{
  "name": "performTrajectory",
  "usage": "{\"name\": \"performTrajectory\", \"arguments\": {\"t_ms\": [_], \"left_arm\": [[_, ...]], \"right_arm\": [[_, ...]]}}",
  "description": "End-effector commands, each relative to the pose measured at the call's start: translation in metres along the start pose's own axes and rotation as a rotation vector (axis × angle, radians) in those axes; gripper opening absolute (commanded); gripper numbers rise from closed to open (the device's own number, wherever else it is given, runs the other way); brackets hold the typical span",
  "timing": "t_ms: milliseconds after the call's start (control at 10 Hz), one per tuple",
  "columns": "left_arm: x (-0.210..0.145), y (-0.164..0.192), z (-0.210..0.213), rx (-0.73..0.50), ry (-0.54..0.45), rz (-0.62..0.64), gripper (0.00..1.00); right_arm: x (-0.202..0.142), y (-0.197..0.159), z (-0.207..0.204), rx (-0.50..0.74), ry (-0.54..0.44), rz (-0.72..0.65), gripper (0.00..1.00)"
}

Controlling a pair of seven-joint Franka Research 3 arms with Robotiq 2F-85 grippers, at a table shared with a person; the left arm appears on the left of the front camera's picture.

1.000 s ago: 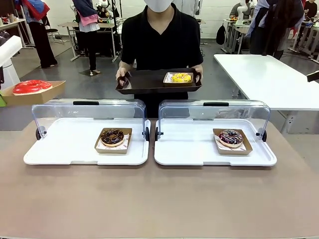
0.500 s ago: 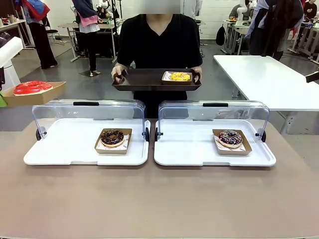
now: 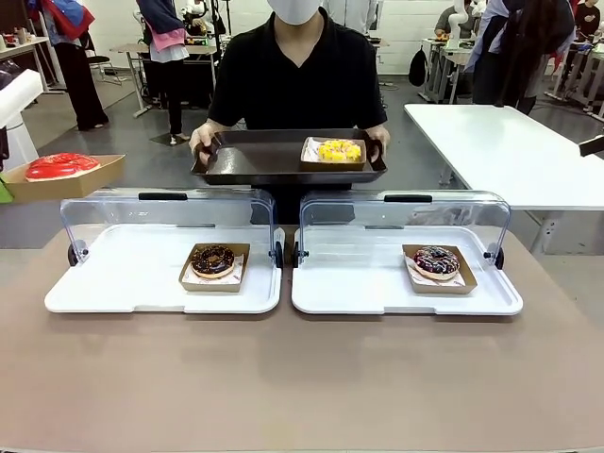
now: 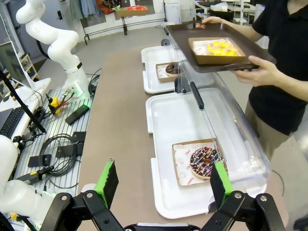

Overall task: Provide the desired donut to the person.
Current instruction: Place the picked Paper togo box onto the Handle tray extended by the person.

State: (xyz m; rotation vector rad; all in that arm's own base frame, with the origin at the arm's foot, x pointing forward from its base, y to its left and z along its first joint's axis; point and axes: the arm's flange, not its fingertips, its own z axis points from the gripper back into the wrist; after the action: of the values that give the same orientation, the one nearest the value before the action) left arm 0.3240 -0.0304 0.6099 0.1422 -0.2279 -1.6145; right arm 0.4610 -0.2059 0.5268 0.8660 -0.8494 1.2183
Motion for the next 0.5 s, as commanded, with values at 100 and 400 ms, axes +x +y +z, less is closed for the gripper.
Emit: {"name": "performTrajectory", "arguments": {"t_ms": [100, 400], "left_arm": [[0.0008, -0.001, 0.0023, 0.008, 0.003, 0.002, 0.0], [0.0008, -0.001, 0.0023, 0.008, 0.003, 0.002, 0.0]], "right_arm": [[0.0008, -0.0007, -0.0008, -0.007, 0.002, -0.009, 1.0], [0.0008, -0.0007, -0.0008, -0.007, 0.002, -0.009, 1.0]]}}
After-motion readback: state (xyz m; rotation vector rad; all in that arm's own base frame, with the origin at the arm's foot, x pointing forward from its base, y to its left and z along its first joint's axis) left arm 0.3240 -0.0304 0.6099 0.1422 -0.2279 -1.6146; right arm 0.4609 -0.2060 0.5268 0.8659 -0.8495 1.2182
